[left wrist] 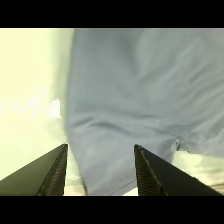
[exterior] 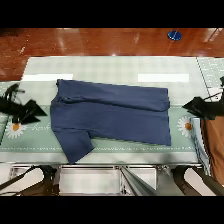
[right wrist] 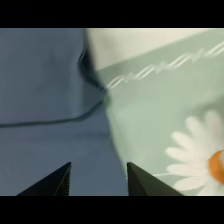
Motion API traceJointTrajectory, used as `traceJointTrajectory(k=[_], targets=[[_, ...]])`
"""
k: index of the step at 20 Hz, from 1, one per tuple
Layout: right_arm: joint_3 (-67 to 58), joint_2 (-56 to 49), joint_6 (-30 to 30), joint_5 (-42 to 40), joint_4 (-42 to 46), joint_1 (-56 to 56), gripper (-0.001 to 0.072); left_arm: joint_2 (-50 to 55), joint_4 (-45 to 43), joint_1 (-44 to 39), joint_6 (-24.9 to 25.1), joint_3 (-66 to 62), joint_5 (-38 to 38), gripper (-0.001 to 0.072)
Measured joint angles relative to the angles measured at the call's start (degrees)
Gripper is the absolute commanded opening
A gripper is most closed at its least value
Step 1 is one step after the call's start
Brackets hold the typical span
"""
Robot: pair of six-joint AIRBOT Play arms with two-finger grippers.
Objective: Fold the shirts.
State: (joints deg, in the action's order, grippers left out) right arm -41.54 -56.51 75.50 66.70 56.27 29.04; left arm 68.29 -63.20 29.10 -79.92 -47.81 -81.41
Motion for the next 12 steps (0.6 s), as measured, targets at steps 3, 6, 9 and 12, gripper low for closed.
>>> traceJointTrajectory(k=[3,6,9,12], targets=[[6.32,4.33,-1.7,-1.44,-4.48,0.98,0.0411,-5.09,2.12,3.98,2.14,10.54,3.43,0.0511],[8.72,5.95,-2.1,-2.03,-6.6,1.64,0.0411,-7.06,3.3,3.76,2.78,16.55,7.3,0.0511],[9.31,6.54,-2.01,-2.4,-8.31,4.02,0.0411,-7.76,3.78,1.27,1.33,19.47,10.86,0.051],[9.35,6.78,-2.05,-1.55,-9.05,8.59,0.0411,-7.61,4.35,-1.99,-0.07,21.29,13.22,0.0509]])
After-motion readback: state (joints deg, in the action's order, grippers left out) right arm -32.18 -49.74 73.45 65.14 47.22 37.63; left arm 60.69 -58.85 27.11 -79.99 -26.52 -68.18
